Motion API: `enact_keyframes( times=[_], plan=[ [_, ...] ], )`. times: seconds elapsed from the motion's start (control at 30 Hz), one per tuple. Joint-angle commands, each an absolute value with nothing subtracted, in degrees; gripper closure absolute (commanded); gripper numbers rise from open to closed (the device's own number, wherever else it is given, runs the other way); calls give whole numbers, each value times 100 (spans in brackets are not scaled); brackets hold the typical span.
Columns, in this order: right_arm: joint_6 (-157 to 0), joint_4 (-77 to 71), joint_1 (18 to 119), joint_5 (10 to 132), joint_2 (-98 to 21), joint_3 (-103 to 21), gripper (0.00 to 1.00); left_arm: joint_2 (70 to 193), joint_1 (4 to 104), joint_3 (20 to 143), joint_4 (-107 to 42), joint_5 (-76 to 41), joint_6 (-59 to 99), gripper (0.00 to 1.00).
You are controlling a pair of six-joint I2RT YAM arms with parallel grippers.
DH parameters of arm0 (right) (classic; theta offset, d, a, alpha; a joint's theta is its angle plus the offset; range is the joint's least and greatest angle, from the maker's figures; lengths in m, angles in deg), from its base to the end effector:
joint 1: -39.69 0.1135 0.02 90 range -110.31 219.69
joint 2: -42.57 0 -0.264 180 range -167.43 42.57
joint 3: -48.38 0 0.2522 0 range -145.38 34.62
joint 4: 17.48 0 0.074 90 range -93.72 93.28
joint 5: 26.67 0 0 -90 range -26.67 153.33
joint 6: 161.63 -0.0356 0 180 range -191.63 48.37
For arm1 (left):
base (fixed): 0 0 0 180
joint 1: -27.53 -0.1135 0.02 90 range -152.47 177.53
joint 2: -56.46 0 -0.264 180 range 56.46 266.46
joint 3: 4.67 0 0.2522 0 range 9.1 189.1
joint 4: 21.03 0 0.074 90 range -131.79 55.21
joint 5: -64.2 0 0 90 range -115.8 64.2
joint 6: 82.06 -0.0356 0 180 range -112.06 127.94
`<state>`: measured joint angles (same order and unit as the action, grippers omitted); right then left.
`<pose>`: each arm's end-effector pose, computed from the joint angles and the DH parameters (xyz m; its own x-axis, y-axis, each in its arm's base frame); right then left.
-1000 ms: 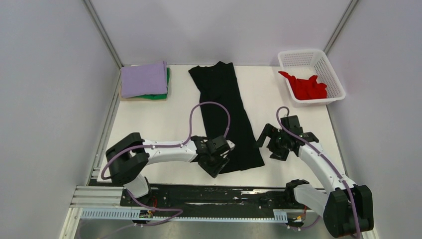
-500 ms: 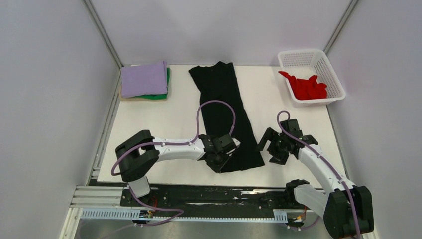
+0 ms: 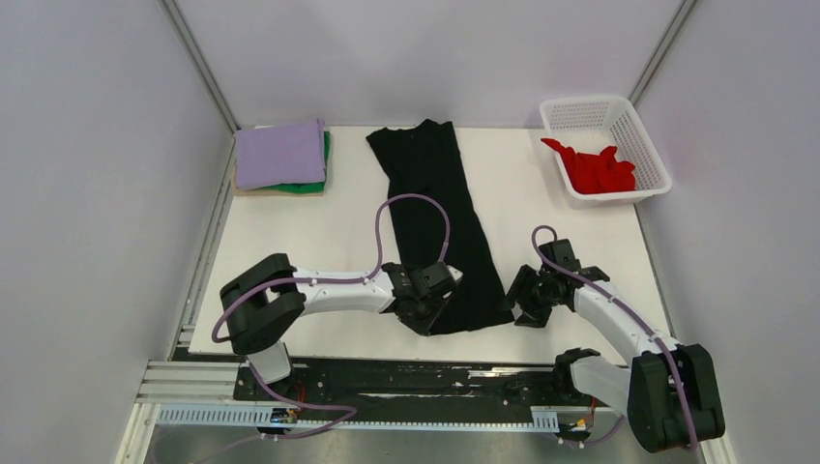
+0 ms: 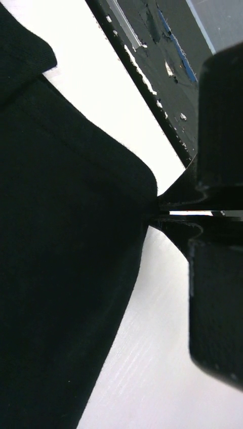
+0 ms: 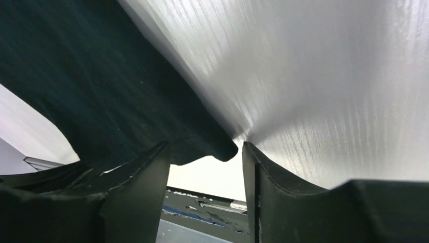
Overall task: Fold and stack the t-shirts
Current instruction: Grab the bottom of the folded rectangular tshirt with both arms
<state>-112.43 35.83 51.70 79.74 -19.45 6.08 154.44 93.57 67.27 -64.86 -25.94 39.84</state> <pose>0.1594 0.0442 0.1581 -0.8913 0.4512 -0.0444 0.3991 0.8273 0.3953 0.1304 -0.2933 0.1613 -0.8064 0.5134 -0.2934 0.5740 0.7988 -0.1799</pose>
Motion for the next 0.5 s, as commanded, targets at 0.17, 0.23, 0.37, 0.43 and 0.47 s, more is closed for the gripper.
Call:
enact_keyframes(
  times=[0.17,0.23,0.37,0.43,0.47],
  plan=[
    [-11412,3090,5461,7931,-2098,841,60,15323,9393,6229,-6872,-2744,4413,100],
    [-11389,3006,5510,7940,-2073,857,60,15278,9397,6179,-6871,-2768,4423,100],
    [-11448,3045,5546,7719,-2090,870,60,15203,9402,6109,-6877,-2832,4478,100],
    [-11553,3064,5544,7648,-2130,888,60,15182,9398,6067,-6878,-2834,4521,100],
    [-11627,3085,5543,7591,-2140,907,60,15167,9398,6050,-6879,-2828,4530,100]
  ],
)
